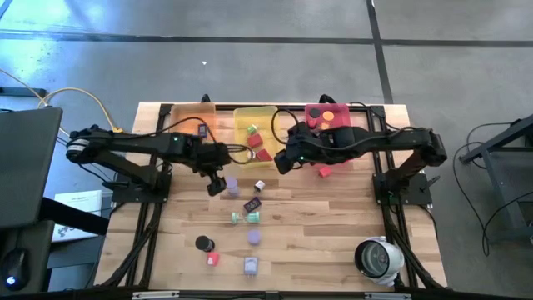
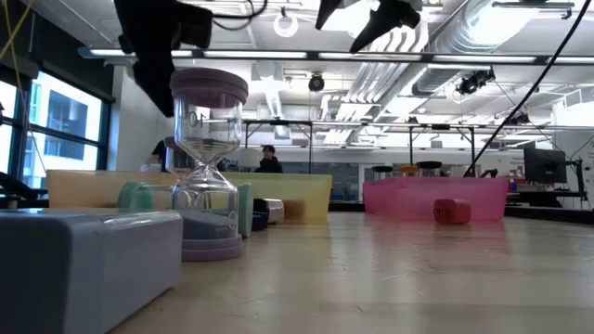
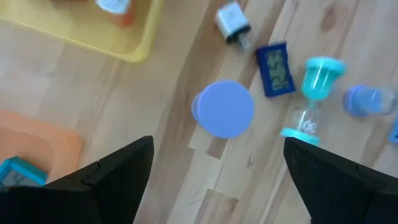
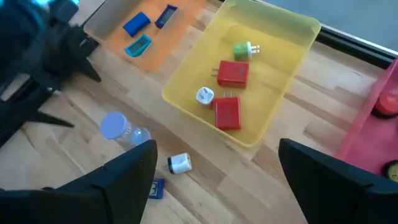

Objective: Pick & Place Office items
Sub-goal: Put the top purple sand timer into the pink bin

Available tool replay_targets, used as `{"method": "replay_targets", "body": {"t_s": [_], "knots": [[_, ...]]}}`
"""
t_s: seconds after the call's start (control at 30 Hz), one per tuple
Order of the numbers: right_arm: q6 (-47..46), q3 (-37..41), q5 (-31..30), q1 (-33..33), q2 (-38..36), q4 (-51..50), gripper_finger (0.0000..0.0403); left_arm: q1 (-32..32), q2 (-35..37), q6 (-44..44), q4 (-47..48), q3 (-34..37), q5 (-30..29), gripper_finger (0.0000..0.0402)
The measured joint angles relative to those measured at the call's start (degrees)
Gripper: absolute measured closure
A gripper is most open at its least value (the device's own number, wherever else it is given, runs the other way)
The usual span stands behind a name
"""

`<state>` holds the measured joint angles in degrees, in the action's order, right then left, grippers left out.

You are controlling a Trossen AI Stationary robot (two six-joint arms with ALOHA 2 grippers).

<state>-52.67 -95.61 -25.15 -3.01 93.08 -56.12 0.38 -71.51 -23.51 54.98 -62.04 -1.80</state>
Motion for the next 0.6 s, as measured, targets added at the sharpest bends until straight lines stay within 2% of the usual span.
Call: {"method": "replay_targets", "body": {"t_s": [0.3,0.6], "knots": [[-0.08,0.0,0.33,0.55,0.08,0.17,0.0078,0.0,-9.87,4.21,-0.48,0.0,0.63,0.005],[-0.06,0.0,0.44,0.53,0.13,0.17,0.0078,0.0,-10.73,6.17,-3.3,0.0,1.94,0.005]]}}
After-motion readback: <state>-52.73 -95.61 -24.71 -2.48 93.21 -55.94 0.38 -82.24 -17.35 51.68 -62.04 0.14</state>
